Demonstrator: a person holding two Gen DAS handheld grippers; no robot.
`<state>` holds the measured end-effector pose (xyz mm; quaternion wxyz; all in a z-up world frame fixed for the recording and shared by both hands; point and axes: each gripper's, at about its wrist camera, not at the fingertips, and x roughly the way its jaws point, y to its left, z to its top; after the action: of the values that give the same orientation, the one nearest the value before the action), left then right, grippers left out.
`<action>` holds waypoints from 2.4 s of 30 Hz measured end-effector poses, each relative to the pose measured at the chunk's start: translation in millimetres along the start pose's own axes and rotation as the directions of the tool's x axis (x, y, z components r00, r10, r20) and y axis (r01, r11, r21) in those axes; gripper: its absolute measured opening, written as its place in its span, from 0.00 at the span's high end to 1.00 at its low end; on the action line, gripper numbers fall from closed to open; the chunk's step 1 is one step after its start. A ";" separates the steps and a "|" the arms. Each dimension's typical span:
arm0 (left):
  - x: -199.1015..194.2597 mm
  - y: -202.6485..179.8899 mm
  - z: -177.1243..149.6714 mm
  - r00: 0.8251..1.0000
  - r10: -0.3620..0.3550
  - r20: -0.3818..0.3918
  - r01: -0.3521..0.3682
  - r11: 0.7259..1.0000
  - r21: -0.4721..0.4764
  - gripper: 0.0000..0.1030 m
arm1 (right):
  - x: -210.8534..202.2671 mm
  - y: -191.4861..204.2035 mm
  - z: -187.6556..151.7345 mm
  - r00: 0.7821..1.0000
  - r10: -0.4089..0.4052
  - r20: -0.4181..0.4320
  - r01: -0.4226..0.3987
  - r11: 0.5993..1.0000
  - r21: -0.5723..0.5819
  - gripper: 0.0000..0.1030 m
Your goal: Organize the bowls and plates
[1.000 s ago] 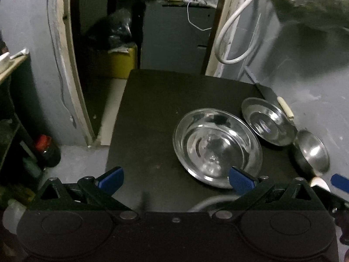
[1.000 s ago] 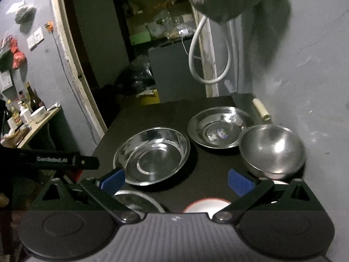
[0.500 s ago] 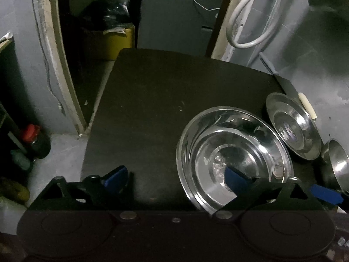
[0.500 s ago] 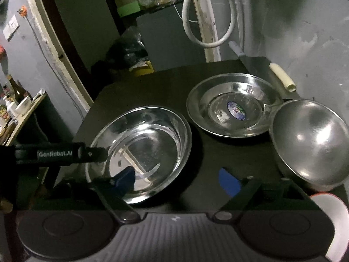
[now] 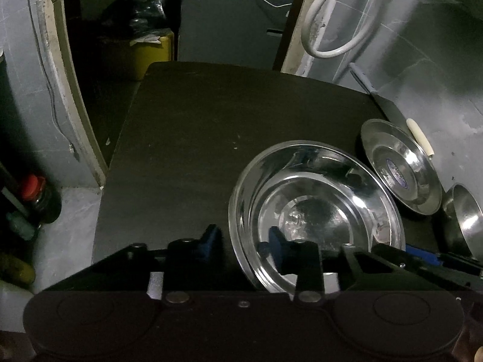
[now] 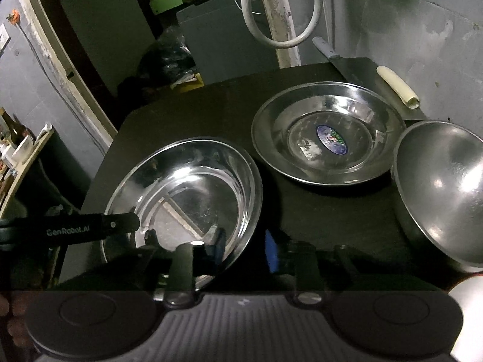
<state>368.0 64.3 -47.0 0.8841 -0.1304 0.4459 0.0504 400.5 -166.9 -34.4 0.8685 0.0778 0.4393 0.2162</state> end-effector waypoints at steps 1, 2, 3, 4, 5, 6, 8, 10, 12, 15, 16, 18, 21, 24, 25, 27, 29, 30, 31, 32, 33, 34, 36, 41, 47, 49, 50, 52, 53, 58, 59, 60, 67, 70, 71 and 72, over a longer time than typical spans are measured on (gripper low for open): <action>0.1 0.5 -0.2 1.000 -0.005 -0.001 0.005 1.000 0.000 0.74 | -0.1 -0.8 0.2 1.000 0.008 0.000 -0.008 1.000 0.004 0.76; -0.5 1.8 -0.7 1.000 -0.013 -0.003 0.013 1.000 -0.001 0.79 | 0.4 -1.0 0.8 1.000 0.014 0.001 -0.014 1.000 0.004 0.80; -0.6 2.0 -1.2 1.000 -0.015 -0.003 0.015 1.000 0.000 0.80 | 0.1 0.1 0.5 1.000 0.016 0.005 -0.016 1.000 -0.002 0.81; -1.1 2.2 -1.8 1.000 -0.014 0.000 0.014 1.000 0.004 0.81 | -0.2 1.8 -0.1 1.000 0.008 0.007 -0.008 1.000 -0.012 0.81; -1.4 2.6 -2.1 1.000 -0.014 0.001 0.014 1.000 0.009 0.82 | -1.0 3.0 -1.0 1.000 0.006 0.009 -0.006 1.000 -0.018 0.81; -2.2 3.2 -2.8 1.000 -0.013 0.001 0.013 1.000 0.011 0.83 | -2.5 3.5 -2.0 1.000 0.008 0.013 -0.008 1.000 -0.018 0.81; -6.2 4.4 -5.2 1.000 -0.016 0.005 0.015 1.000 0.013 0.84 | -8.2 5.2 -4.2 0.999 0.018 0.031 -0.018 0.999 -0.026 0.81; -11.5 5.3 -8.9 1.000 -0.015 0.009 0.015 1.000 0.018 0.84 | -16.2 8.7 -5.2 0.998 0.027 0.051 -0.025 0.999 -0.041 0.81; -19.1 4.8 -13.7 1.000 -0.014 0.019 0.014 0.999 0.031 0.84 | -24.4 12.6 -6.5 0.997 0.030 0.072 -0.026 0.998 -0.061 0.81; -34.5 3.7 -22.0 0.999 -0.016 0.043 0.014 0.999 0.046 0.83 | -37.1 17.3 -11.0 0.995 0.034 0.093 -0.027 0.996 -0.083 0.81; -40.1 3.8 -24.6 0.999 -0.017 0.050 0.015 0.999 0.050 0.83 | -42.2 18.1 -13.1 0.994 0.038 0.098 -0.029 0.996 -0.087 0.81; -52.6 3.8 -30.9 0.998 -0.020 0.064 0.016 0.998 0.064 0.83 | -53.2 20.6 -17.8 0.993 0.045 0.108 -0.035 0.995 -0.091 0.81; -71.2 3.3 -42.4 0.997 -0.025 0.070 0.019 0.996 0.090 0.82 | -71.5 26.1 -27.0 0.992 0.051 0.118 -0.040 0.995 -0.096 0.81; -86.8 3.5 -55.3 0.998 -0.034 0.060 0.027 0.993 0.116 0.81 | -89.0 30.5 -39.3 0.991 0.056 0.120 -0.045 0.994 -0.099 0.81; -91.8 3.4 -59.5 0.998 -0.037 0.056 0.030 0.992 0.124 0.81 | -94.8 32.6 -44.8 0.991 0.054 0.118 -0.043 0.994 -0.096 0.80; -102.2 4.1 -69.2 0.998 -0.041 0.051 0.033 0.989 0.145 0.81 | -104.3 35.1 -54.8 0.992 0.050 0.116 -0.040 0.995 -0.090 0.80; -111.5 3.7 -80.1 0.998 -0.044 0.049 0.035 0.985 0.169 0.81 | -113.8 38.3 -65.9 0.993 0.043 0.112 -0.034 0.996 -0.087 0.80; -115.0 3.5 -84.3 0.998 -0.043 0.047 0.034 0.983 0.180 0.81 | -118.0 39.7 -71.3 0.993 0.040 0.110 -0.031 0.996 -0.085 0.80; -118.9 3.3 -89.5 0.998 -0.043 0.046 0.033 0.981 0.190 0.80 | -122.0 40.4 -76.1 0.994 0.039 0.107 -0.030 0.996 -0.082 0.80; -122.2 3.2 -94.4 0.998 -0.042 0.043 0.033 0.979 0.199 0.80 | -124.8 41.2 -80.7 0.994 0.036 0.101 -0.028 0.996 -0.080 0.80; -124.4 3.2 -98.4 0.998 -0.040 0.038 0.032 0.978 0.208 0.80 | -127.0 41.4 -85.6 0.995 0.035 0.095 -0.028 0.997 -0.077 0.80; -126.7 2.0 -103.0 0.999 -0.037 0.032 0.029 0.975 0.219 0.80 | -129.4 41.1 -90.8 0.996 0.035 0.088 -0.029 0.997 -0.072 0.80; -129.2 -0.2 -111.6 0.999 -0.032 0.022 0.026 0.970 0.241 0.79 | -132.6 40.3 -98.8 0.996 0.035 0.077 -0.030 0.998 -0.062 0.80; -133.0 -3.3 -126.6 1.000 -0.008 0.001 0.007 0.959 0.284 0.78 | -137.0 42.6 -116.1 0.999 0.027 0.047 -0.024 0.998 -0.053 0.79; -132.9 -9.2 -133.2 1.000 0.014 -0.013 -0.009 0.940 0.341 0.77 | -137.5 46.9 -127.5 1.000 0.009 0.019 -0.008 0.998 -0.067 0.74; -132.0 -10.6 -133.9 1.000 0.018 -0.017 -0.011 0.936 0.353 0.77 | -136.5 49.1 -129.3 1.000 -0.004 0.010 0.005 0.997 -0.076 0.74; -131.4 -10.8 -133.7 1.000 0.020 -0.019 -0.012 0.935 0.354 0.76 | -136.6 49.5 -130.0 1.000 -0.007 0.010 0.008 0.997 -0.079 0.73; -130.2 -10.8 -133.7 0.999 0.023 -0.024 -0.013 0.934 0.357 0.76 | -135.9 51.0 -130.3 1.000 -0.012 0.007 0.013 0.996 -0.085 0.73; -129.1 -11.1 -133.8 0.999 0.026 -0.027 -0.015 0.934 0.358 0.76 | -135.6 51.5 -130.4 1.000 -0.015 0.006 0.015 0.996 -0.088 0.73; -124.2 -12.2 -135.1 0.999 0.031 -0.041 -0.013 0.930 0.366 0.74 | -133.2 54.1 -129.6 0.999 -0.033 0.002 0.033 0.994 -0.102 0.73; -123.6 -12.0 -135.1 0.999 0.030 -0.043 -0.012 0.931 0.365 0.74 | -132.7 55.0 -130.0 0.999 -0.038 0.001 0.038 0.994 -0.105 0.73; -122.9 -11.9 -135.2 0.999 0.029 -0.044 -0.011 0.931 0.366 0.74 | -132.2 55.4 -130.2 0.999 -0.043 0.000 0.042 0.993 -0.107 0.73; -117.4 -15.0 -136.7 0.998 0.029 -0.056 -0.005 0.922 0.386 0.72 | -131.3 61.1 -130.9 0.998 -0.066 0.005 0.066 0.988 -0.141 0.68; -116.5 -14.6 -136.5 0.998 0.027 -0.062 -0.001 0.922 0.386 0.71 | -132.1 60.2 -130.6 0.998 -0.067 0.005 0.067 0.988 -0.140 0.67; -116.7 -14.8 -136.2 0.998 0.026 -0.061 0.000 0.922 0.387 0.70 | -132.0 59.9 -130.4 0.998 -0.067 0.005 0.067 0.988 -0.140 0.67; -117.1 -14.8 -135.9 0.998 0.024 -0.060 0.001 0.922 0.388 0.69 | -132.1 60.2 -130.3 0.998 -0.067 0.005 0.067 0.988 -0.140 0.66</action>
<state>195.8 15.8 -27.6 0.8774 0.0480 0.4759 -0.0377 209.5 -178.9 3.1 0.8787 0.0019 0.4250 0.2172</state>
